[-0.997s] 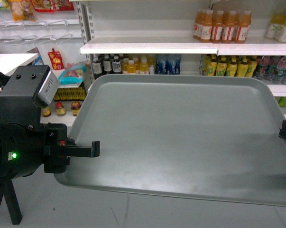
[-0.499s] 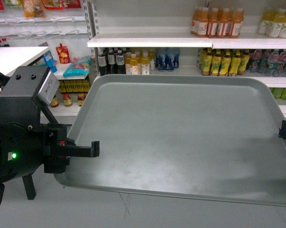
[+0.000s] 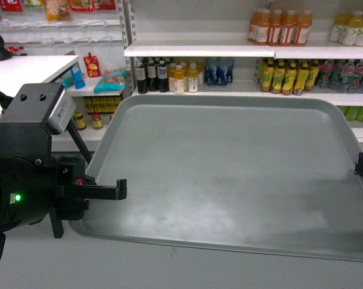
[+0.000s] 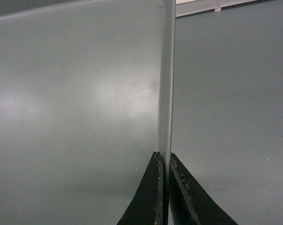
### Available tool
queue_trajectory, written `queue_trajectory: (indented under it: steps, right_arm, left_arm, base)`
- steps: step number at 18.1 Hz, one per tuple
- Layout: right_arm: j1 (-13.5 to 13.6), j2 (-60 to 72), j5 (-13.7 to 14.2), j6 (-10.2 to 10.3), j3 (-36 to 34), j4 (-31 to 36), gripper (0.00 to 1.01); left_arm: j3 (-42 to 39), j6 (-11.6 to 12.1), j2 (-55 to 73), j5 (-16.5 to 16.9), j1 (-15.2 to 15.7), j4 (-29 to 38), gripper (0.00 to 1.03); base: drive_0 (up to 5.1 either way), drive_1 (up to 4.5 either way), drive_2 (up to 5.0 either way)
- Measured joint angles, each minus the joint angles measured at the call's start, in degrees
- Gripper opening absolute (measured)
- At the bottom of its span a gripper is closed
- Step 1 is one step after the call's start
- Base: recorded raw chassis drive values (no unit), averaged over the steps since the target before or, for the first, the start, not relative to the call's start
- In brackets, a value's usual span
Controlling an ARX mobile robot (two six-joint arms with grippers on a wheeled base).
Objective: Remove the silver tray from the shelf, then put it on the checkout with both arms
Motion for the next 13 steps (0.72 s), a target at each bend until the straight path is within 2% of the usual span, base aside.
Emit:
queue_trajectory:
  steps: [13]
  right_arm:
    - [0.02,0.02,-0.04,0.02,0.00,-0.07,0.02]
  left_arm:
    - [0.00,0.13,0.00,0.04,0.00,-0.15,0.03]
  base:
    - [-5.0,2.48,2.5]
